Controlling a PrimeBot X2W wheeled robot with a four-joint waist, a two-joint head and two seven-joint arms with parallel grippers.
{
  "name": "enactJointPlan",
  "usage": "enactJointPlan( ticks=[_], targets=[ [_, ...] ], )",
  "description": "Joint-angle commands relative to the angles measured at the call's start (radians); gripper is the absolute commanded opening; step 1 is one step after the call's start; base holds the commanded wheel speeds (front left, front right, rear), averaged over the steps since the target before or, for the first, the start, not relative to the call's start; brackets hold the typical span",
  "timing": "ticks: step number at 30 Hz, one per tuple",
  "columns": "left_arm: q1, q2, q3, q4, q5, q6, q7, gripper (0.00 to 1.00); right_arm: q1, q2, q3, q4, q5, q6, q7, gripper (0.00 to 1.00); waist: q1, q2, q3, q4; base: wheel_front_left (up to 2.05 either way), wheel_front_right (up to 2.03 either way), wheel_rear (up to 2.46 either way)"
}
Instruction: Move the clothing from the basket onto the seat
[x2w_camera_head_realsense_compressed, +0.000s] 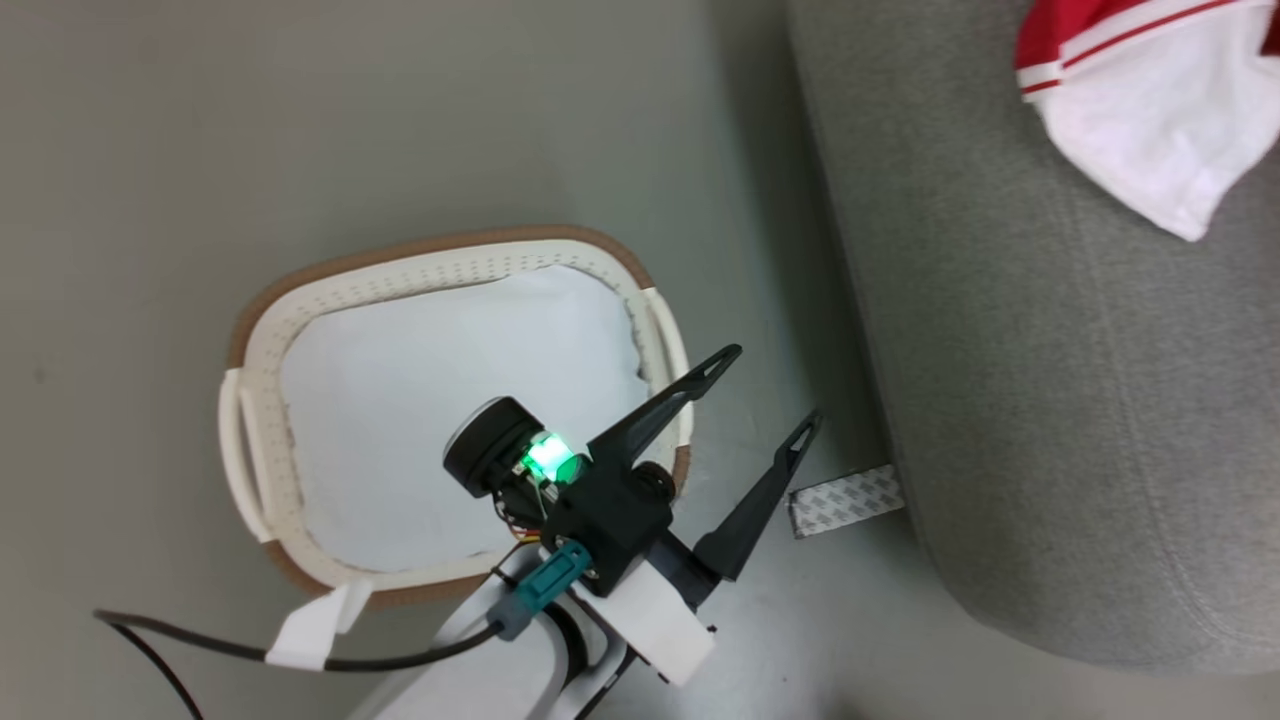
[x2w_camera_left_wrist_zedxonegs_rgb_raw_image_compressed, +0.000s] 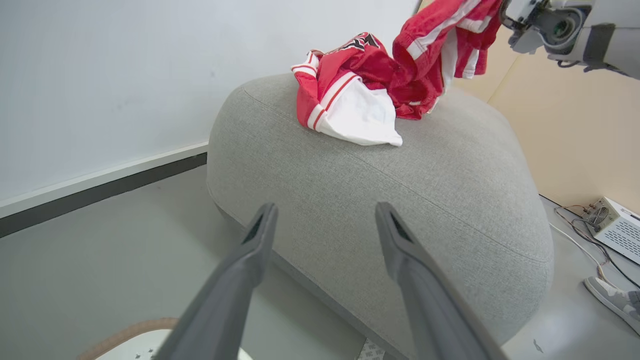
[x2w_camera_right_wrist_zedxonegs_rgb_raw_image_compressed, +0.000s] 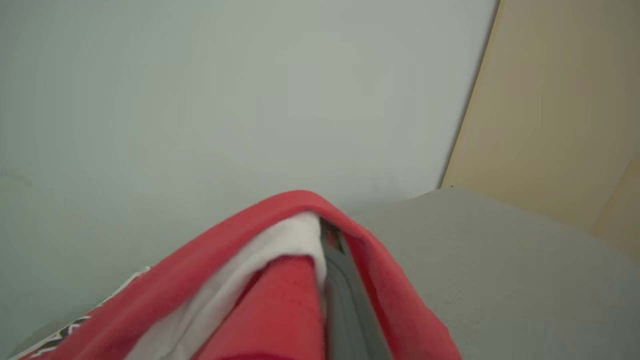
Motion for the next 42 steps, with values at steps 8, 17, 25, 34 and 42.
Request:
enactJointPlan(
  ticks=[8, 17, 25, 34, 42],
  targets=[
    [0.037, 0.008, 0.028, 0.055, -0.004, 0.047, -0.055, 1.00, 0.237, 0.154, -0.053, -0.067, -0.047, -0.002, -0.008, 1.00, -0.0004, 0.0000, -0.081, 0.008, 0.00, 0.00, 0.00],
    [0.153, 0.012, 0.104, 0.121, -0.090, 0.117, -0.116, 1.00, 0.580, 0.281, -0.037, -0.298, -0.089, -0.002, -0.009, 1.00, -0.0004, 0.0000, -0.268, 0.009, 0.00, 0.00, 0.00],
    [0.283, -0.005, 0.139, 0.158, -0.158, 0.155, -0.163, 1.00, 0.778, 0.335, -0.057, -0.396, -0.095, -0.002, -0.007, 1.00, -0.0004, 0.0000, -0.419, 0.046, 0.00, 0.00, 0.00],
    [0.403, -0.016, 0.184, 0.182, -0.198, 0.193, -0.189, 1.00, 0.932, 0.356, -0.063, -0.502, -0.151, -0.002, -0.007, 1.00, -0.0004, 0.0000, -0.576, 0.118, 0.00, 0.00, 0.00],
    [0.516, -0.002, 0.279, 0.153, -0.205, 0.233, -0.196, 1.00, 1.053, 0.389, 0.017, -0.630, -0.215, -0.002, -0.007, 1.00, -0.0004, 0.0000, -0.679, 0.208, 0.00, 0.00, 0.00]
  ],
)
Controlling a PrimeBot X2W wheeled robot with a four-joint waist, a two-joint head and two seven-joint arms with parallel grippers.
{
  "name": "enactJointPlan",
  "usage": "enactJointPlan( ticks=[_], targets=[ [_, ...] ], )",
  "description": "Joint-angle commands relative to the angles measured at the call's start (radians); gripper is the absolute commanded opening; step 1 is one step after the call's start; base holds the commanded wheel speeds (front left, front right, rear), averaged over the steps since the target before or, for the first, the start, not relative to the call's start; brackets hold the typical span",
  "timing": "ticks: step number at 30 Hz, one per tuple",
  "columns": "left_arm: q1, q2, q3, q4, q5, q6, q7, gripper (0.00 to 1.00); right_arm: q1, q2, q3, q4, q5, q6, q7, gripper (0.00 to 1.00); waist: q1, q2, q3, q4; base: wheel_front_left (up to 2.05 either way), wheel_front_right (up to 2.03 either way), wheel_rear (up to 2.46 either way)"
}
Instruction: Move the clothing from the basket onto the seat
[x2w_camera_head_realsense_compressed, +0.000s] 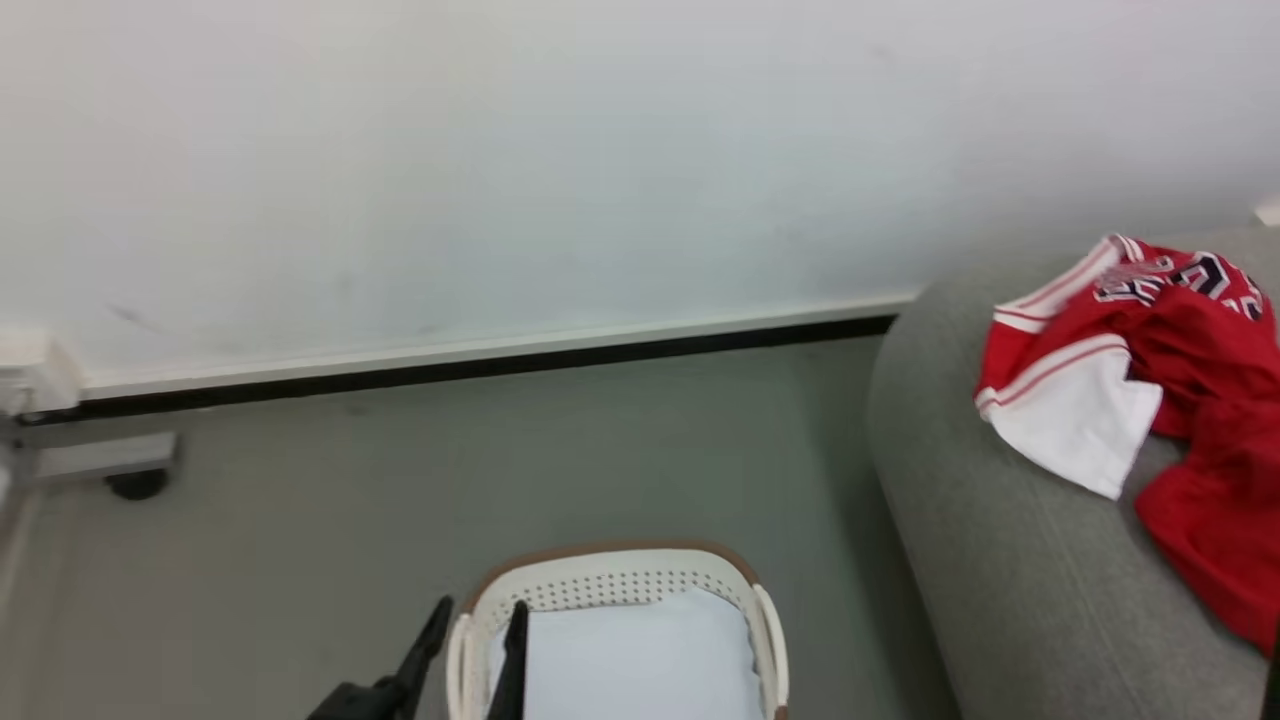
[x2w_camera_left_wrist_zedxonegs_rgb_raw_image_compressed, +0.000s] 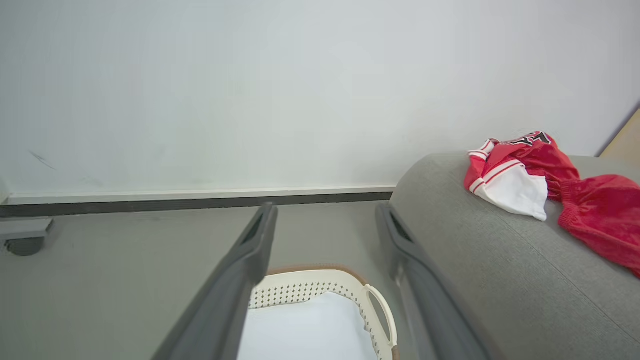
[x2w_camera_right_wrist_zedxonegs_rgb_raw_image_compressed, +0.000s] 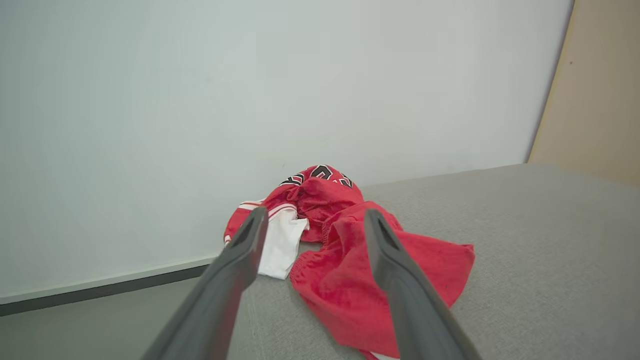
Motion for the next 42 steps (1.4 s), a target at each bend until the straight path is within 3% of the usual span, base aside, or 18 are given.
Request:
enactJointPlan(
  ticks=[1, 8, 23, 24, 28, 42],
  targets=[
    [0.027, 0.011, 0.015, -0.006, 0.013, 0.001, -0.001, 1.00, 0.027, 0.004, 0.011, -0.011, -0.002, -0.002, 0.001, 1.00, 0.0004, 0.0000, -0.047, 0.057, 0.00, 0.00, 0.00],
    [0.103, 0.003, 0.114, -0.009, 0.051, -0.007, -0.001, 1.00, 0.078, 0.019, 0.100, -0.035, -0.002, -0.002, 0.001, 1.00, 0.0004, 0.0000, -0.086, 0.114, 0.00, 0.00, 0.00],
    [0.158, -0.056, 0.244, 0.070, 0.111, -0.089, -0.001, 1.00, 0.081, 0.019, 0.336, 0.040, 0.043, -0.002, 0.001, 1.00, 0.0004, 0.0000, -0.113, 0.152, 0.00, 0.00, 0.00],
    [0.145, -0.060, 0.240, 0.071, 0.096, -0.089, -0.001, 0.00, 0.084, 0.021, 0.339, 0.041, 0.043, 0.000, 0.000, 0.00, 0.0004, 0.0000, -0.114, 0.151, 0.00, 0.00, 0.00],
    [0.155, -0.066, 0.236, 0.104, 0.086, -0.091, 0.003, 0.00, 0.088, 0.029, 0.343, 0.072, 0.056, 0.000, 0.003, 0.00, 0.0004, 0.0000, -0.113, 0.151, 0.00, 0.00, 0.00],
    [0.106, -0.080, 0.295, 0.110, -0.159, -0.136, 0.073, 0.00, 0.037, 0.023, 0.327, 0.082, 0.316, 0.000, 0.069, 0.00, 0.0004, 0.0000, -0.102, 0.152, 0.00, 0.00, 0.00]
  ],
)
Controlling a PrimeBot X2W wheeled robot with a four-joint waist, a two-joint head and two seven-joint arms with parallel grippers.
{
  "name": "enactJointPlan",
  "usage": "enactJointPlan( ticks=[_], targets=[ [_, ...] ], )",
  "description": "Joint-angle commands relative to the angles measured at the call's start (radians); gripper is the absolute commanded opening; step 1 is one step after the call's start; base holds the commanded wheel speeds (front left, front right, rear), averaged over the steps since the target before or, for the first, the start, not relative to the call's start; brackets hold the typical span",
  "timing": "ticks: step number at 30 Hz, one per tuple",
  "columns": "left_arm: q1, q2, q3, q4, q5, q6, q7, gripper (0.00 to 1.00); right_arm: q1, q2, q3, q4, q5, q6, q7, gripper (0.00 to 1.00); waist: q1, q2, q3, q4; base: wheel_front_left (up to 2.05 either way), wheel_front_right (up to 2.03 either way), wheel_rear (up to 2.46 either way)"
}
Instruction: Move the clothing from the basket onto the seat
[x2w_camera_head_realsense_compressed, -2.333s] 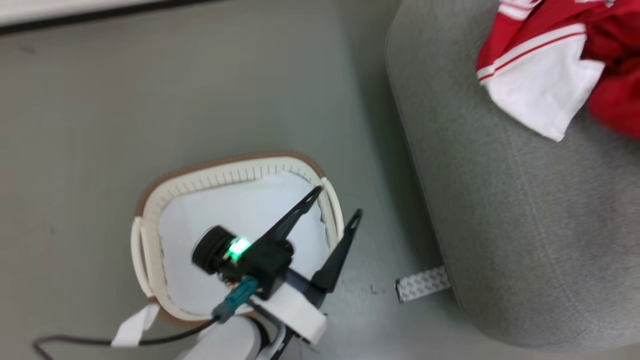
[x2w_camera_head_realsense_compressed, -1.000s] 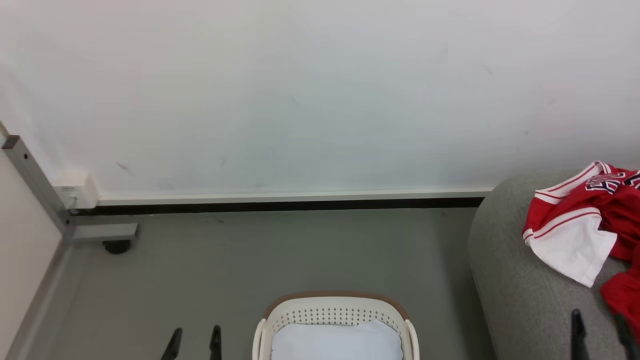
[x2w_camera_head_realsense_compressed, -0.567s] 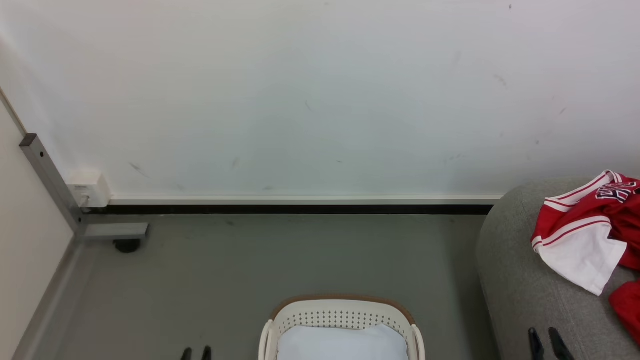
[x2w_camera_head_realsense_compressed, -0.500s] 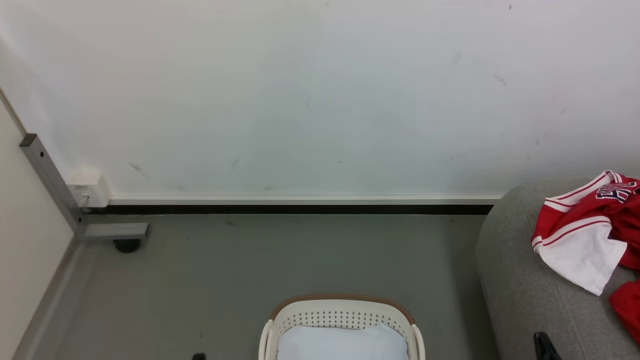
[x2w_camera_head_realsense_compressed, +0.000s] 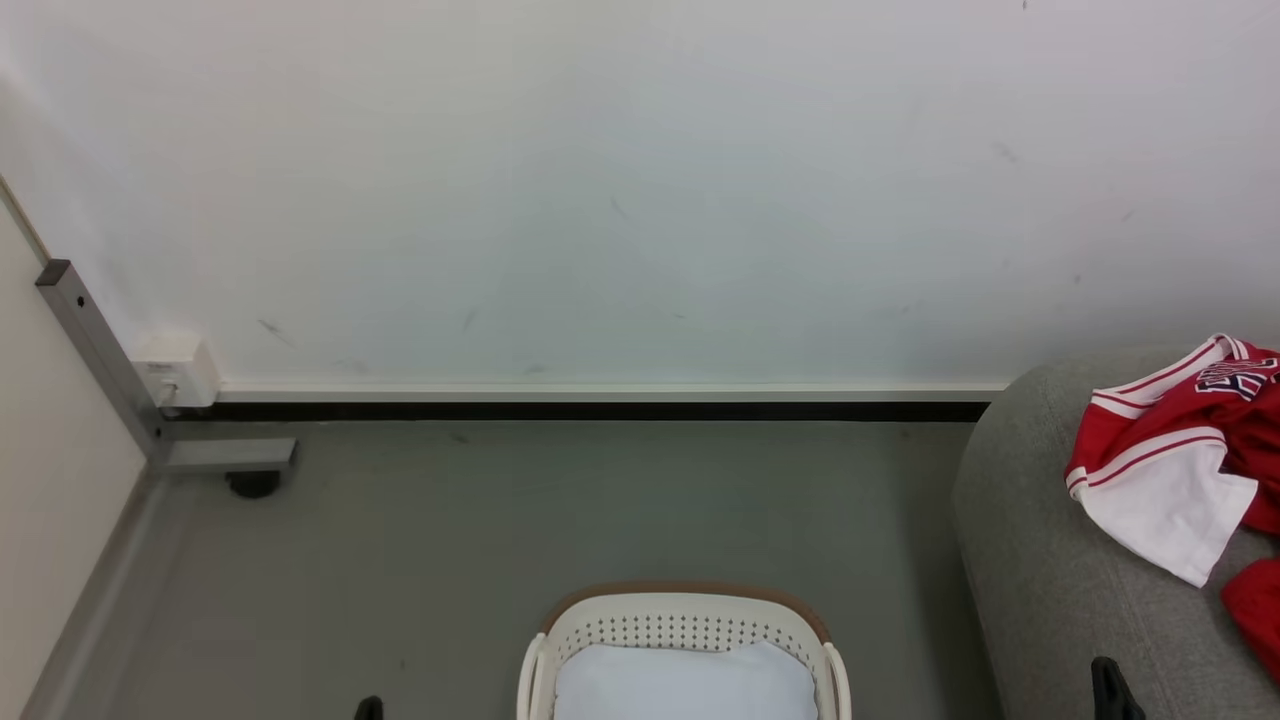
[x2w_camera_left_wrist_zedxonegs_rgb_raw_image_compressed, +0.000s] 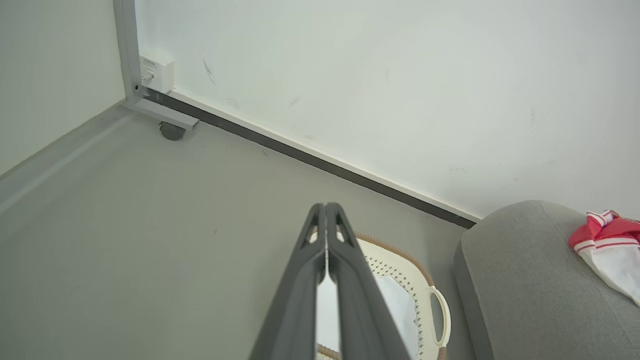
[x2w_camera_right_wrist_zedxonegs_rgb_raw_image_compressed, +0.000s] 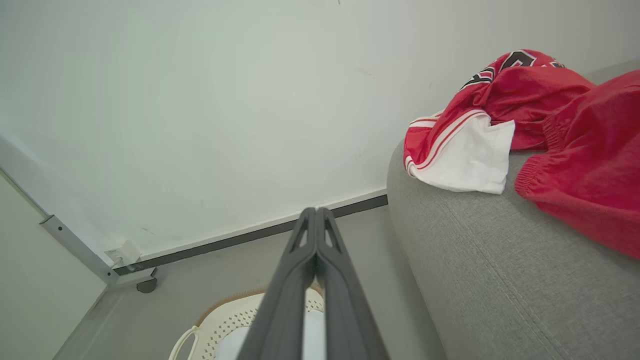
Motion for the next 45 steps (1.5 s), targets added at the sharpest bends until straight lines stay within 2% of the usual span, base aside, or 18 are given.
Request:
enactJointPlan(
  ticks=[1, 12, 45],
  targets=[
    [-0.032, 0.002, 0.016, -0.011, -0.049, -0.008, 0.012, 0.00, -0.039, -0.010, -0.008, -0.011, 0.052, 0.000, 0.011, 0.00, 0.0000, 0.0000, 0.001, 0.000, 0.00, 0.00, 0.00],
    [-0.064, -0.008, 0.055, -0.008, -0.213, -0.038, 0.058, 0.00, -0.073, -0.014, -0.019, -0.004, 0.226, 0.000, 0.056, 0.00, 0.0000, 0.0000, 0.010, 0.001, 0.00, 0.00, 0.00],
    [-0.139, -0.031, 0.147, 0.002, -0.594, -0.110, 0.168, 0.00, -0.150, -0.019, -0.050, 0.013, 0.625, -0.001, 0.165, 0.00, 0.0000, 0.0000, 0.036, 0.003, 0.00, 0.00, 0.00]
  ],
)
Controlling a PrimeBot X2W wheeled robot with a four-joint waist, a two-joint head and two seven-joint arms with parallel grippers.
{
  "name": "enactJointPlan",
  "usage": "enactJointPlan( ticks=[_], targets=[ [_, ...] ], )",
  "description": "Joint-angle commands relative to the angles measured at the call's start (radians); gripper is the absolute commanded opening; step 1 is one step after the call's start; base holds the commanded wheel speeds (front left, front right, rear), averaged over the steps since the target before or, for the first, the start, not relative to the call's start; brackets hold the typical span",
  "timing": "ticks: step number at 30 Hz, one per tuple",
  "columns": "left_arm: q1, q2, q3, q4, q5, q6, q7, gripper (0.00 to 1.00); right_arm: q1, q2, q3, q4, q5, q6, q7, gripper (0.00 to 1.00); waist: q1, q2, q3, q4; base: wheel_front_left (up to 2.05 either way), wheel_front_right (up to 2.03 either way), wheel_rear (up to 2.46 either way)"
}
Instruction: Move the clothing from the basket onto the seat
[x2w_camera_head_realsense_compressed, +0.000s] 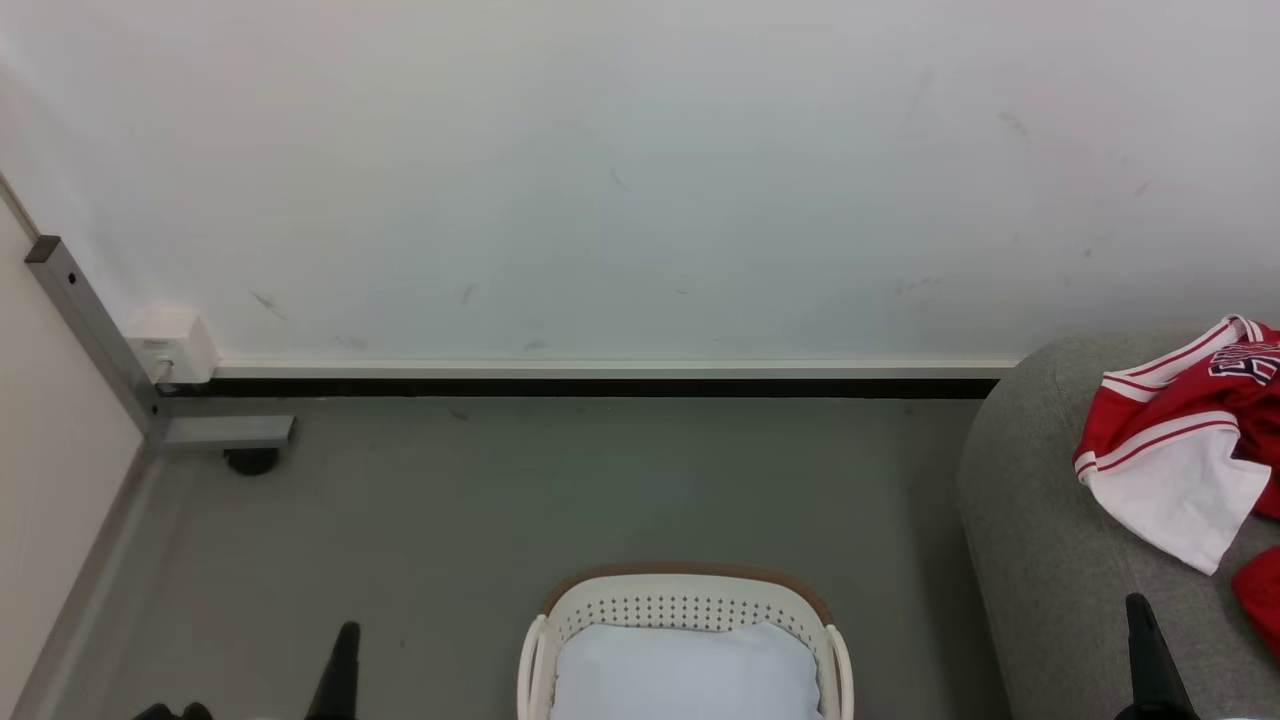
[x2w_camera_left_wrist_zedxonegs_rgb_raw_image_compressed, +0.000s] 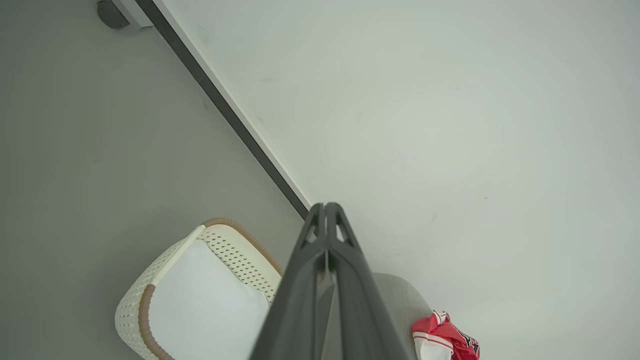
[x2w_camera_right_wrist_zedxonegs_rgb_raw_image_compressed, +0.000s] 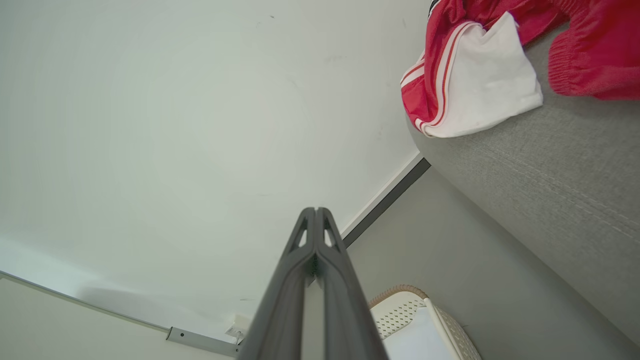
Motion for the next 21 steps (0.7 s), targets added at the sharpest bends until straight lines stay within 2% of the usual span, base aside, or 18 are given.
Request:
enactJointPlan(
  ticks=[1, 21],
  targets=[
    [-0.022, 0.001, 0.010, -0.007, -0.027, -0.008, 0.007, 0.00, -0.025, -0.009, -0.005, -0.006, 0.030, -0.001, 0.008, 0.00, 0.0000, 0.0000, 0.001, 0.000, 0.00, 0.00, 0.00],
    [-0.057, -0.010, 0.055, -0.002, -0.210, -0.042, 0.060, 0.00, -0.062, -0.010, -0.021, 0.003, 0.221, -0.001, 0.062, 0.00, 0.0000, 0.0000, 0.017, 0.002, 0.00, 0.00, 0.00]
  ],
)
